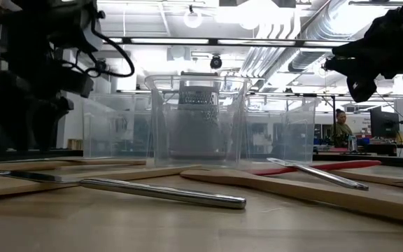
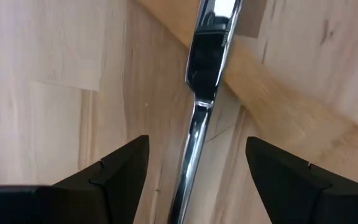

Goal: Pick & Place Kitchen Items
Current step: Put the silver knife into the left transparent bin

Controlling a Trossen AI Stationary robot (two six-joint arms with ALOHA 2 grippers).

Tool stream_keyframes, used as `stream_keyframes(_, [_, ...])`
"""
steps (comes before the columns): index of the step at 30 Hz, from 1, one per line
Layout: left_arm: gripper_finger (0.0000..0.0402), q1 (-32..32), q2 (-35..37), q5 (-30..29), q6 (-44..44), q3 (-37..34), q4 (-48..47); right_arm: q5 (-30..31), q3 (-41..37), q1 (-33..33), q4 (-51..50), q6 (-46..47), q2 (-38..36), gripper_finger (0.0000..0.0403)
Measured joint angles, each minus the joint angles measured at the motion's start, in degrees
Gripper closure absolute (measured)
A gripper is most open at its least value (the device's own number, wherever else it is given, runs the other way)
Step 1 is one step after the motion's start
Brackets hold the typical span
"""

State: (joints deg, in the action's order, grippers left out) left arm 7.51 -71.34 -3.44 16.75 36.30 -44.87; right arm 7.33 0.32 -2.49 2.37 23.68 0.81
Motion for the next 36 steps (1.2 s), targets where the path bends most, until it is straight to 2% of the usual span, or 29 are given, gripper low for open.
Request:
stream_keyframes(6, [0.0137, 0.0, -2.1, -0.6, -3.0, -1.9, 5.9, 0.0, 0.0, 0.0, 0.0, 0.0, 0.0, 0.0272])
stream_keyframes(18, [0.0141, 0.0, -2.5, 0.1, -3.7, -4.8, 8.5, 0.0, 0.0, 0.0, 0.0, 0.0, 0.0, 0.0272])
stream_keyframes(21, [0.0162, 0.0, -2.6, 0.3, -4.7, -4.9, 8.6, 0.0, 0.0, 0.0, 0.0, 0.0, 0.0, 0.0272])
stream_keyframes(30, [0.0258, 0.0, -2.6, 0.6, -8.6, -4.9, 9.0, 0.0, 0.0, 0.0, 0.0, 0.0, 0.0, 0.0272])
stream_keyframes(36, [0.0277, 0.0, -3.2, 0.1, -9.6, -4.9, 9.3, 0.0, 0.0, 0.0, 0.0, 0.0, 0.0, 0.0272])
